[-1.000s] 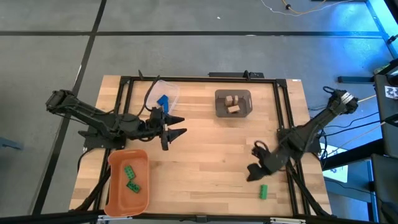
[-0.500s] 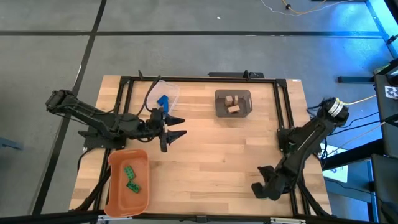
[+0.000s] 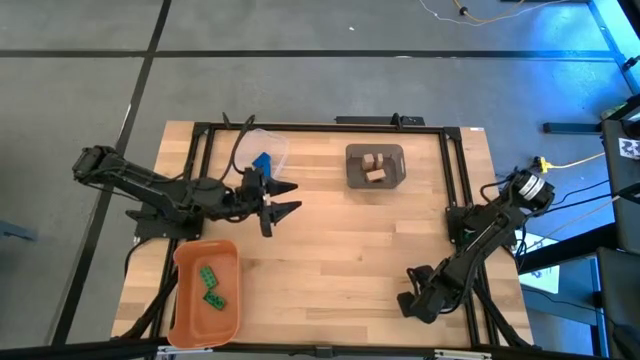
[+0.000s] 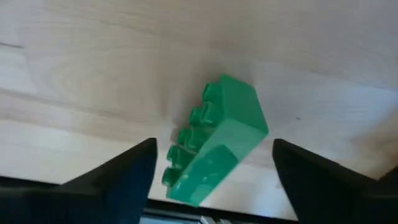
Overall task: Sort & place blocks by color
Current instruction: Put the green game piece into the orange bin
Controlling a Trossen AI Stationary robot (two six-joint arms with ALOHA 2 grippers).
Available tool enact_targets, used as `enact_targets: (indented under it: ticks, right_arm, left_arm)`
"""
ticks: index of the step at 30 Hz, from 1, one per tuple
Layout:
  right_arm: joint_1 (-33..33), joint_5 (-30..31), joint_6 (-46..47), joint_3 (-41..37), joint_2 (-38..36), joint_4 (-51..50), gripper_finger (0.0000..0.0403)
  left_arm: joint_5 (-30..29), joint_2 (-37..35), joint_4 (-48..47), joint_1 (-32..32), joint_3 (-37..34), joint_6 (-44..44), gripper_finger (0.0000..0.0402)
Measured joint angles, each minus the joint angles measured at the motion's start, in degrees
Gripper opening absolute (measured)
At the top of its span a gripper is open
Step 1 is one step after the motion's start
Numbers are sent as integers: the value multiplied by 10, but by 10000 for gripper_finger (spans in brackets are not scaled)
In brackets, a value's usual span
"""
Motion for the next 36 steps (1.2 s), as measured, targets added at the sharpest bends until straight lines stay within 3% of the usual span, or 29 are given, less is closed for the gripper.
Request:
enact_targets:
  ticks: [10,14,20,25,31,36]
  right_arm:
    - [0,11,-1,0,11,7,146]
    - [1,61,-19,0,8,8,95]
    - [1,161,-80,1,2,29,95]
    - [-12,303,-185,-2,-39,76,95]
    - [-73,440,-427,-1,-111,189,95]
    - [-164,455,-717,-1,-141,361,95]
  left_arm:
    - [0,0,38,20,0,0,265]
    - [0,0,58,32,0,14,265]
    - [23,0,46,41,1,19,265]
    - [57,0,32,41,1,2,265]
    - [97,4,3,41,1,-65,265]
    - [112,20,1,41,1,-78,265]
